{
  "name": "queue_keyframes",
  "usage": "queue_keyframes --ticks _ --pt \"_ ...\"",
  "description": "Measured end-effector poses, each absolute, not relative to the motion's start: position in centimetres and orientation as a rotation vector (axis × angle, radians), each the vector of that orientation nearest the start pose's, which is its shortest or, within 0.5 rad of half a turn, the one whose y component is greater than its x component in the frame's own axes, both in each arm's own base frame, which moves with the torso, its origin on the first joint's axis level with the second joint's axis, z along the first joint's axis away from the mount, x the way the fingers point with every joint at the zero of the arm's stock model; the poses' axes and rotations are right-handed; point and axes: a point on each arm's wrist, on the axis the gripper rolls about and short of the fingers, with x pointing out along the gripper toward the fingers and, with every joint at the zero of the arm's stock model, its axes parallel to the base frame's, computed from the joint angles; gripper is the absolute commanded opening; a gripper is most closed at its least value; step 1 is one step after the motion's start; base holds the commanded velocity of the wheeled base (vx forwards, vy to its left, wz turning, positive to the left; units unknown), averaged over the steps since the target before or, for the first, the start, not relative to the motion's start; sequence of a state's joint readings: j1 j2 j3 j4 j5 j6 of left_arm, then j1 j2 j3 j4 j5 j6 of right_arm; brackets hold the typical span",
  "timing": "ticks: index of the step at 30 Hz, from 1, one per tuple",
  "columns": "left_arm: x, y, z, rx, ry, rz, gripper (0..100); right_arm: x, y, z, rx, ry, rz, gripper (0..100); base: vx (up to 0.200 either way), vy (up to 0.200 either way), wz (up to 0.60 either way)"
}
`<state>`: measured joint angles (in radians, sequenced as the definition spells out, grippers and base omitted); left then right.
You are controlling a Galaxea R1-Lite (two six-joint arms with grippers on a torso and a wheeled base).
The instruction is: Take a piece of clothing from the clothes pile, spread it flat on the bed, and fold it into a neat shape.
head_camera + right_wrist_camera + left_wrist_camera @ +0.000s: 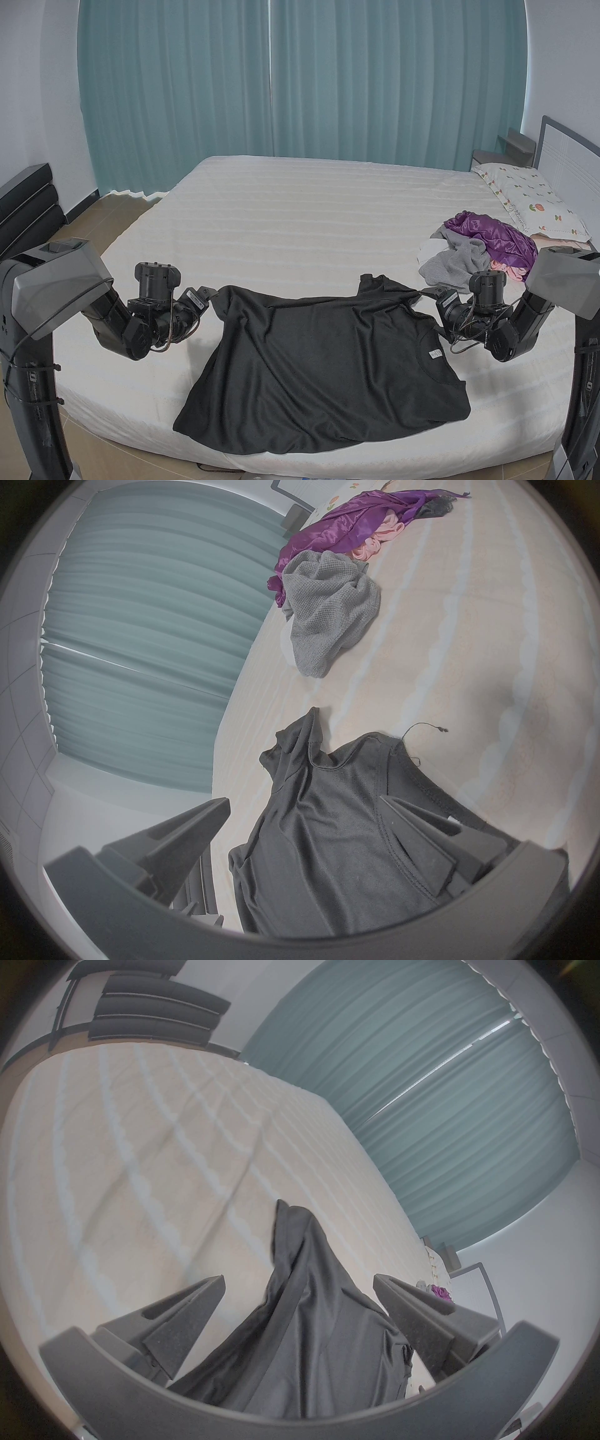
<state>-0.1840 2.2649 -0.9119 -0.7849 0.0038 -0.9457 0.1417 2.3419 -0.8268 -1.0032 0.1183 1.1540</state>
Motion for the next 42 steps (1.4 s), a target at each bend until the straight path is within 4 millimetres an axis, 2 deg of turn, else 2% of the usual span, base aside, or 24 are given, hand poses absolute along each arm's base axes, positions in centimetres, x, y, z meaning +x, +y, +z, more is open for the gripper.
queue_keyframes --ticks 7,13,18,23,34,35,42 --pt "41.5 -7.9 1.4 -0.779 0.557 0.056 100 37.9 5.8 -0.6 1.112 0.603 -0.069 100 0.0 0.0 0.0" --pt "44.3 -9.6 0.6 -0.755 0.516 0.049 100 37.9 5.9 -0.6 1.11 0.605 -0.067 100 0.0 0.0 0.0" --pt "46.1 -10.0 -1.1 -0.739 0.499 0.088 100 37.9 6.0 -0.7 1.107 0.608 -0.066 100 0.0 0.0 0.0" --pt "46.8 -9.9 -2.5 -0.73 0.505 0.123 100 37.9 6.0 -0.8 1.104 0.611 -0.067 100 0.0 0.0 0.0" --pt "47.6 -9.9 -3.9 -0.717 0.544 0.151 100 37.8 6.2 -0.9 1.1 0.616 -0.064 100 0.0 0.0 0.0" --pt "47.7 -9.9 -4.0 -0.715 0.552 0.157 0 37.8 6.3 -0.9 1.1 0.616 -0.064 100 0.0 0.0 0.0" --pt "49.1 -9.9 -3.8 -0.712 0.512 0.186 0 37.9 6.3 -0.9 1.094 0.614 -0.063 100 0.0 0.0 0.0"
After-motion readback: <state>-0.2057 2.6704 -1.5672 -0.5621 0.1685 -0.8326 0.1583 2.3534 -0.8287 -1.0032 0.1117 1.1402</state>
